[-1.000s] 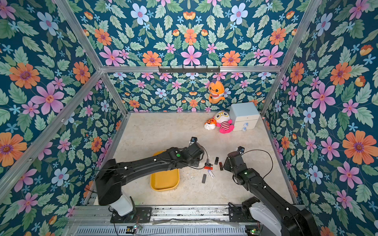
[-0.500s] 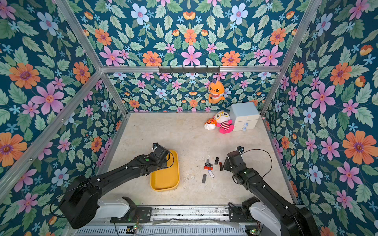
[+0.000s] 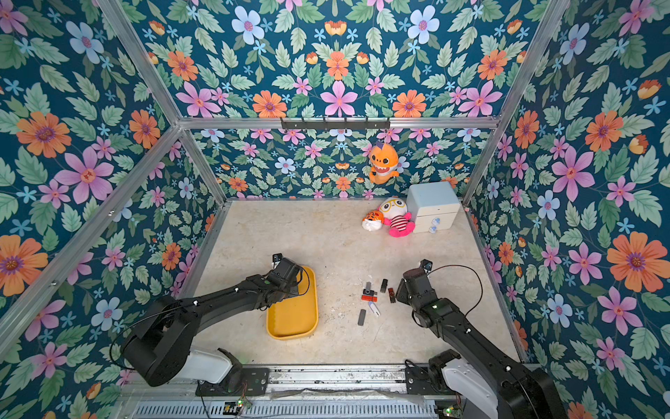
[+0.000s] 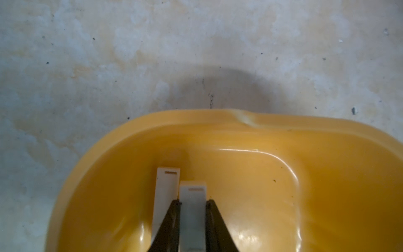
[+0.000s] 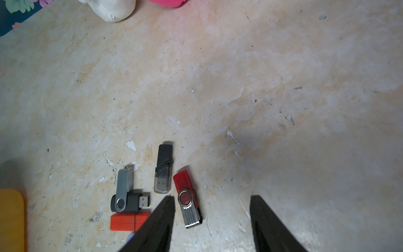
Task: Put the usb flash drive into the storage box
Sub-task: Place the USB flash in the storage box, then pick up the USB flash from the center of the board.
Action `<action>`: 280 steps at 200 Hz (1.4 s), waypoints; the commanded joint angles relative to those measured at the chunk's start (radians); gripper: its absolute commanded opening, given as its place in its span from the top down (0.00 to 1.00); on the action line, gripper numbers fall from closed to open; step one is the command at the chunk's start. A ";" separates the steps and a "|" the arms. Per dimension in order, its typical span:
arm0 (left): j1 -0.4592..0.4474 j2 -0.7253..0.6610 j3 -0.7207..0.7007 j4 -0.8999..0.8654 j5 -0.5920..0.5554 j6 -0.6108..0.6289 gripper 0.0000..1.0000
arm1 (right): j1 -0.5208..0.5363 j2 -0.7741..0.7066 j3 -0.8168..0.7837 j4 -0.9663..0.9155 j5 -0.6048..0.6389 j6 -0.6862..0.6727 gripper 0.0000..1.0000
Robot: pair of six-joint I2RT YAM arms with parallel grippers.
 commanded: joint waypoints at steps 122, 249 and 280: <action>0.001 -0.328 0.185 -0.343 0.067 0.199 0.45 | 0.202 -0.021 0.307 -0.478 -0.101 0.183 0.43; -0.002 -0.551 0.098 -0.318 0.070 0.229 0.42 | 0.588 0.593 0.491 -0.444 -0.083 0.450 0.43; -0.002 -0.547 0.097 -0.315 0.081 0.235 0.42 | 0.598 0.658 0.521 -0.452 -0.083 0.456 0.49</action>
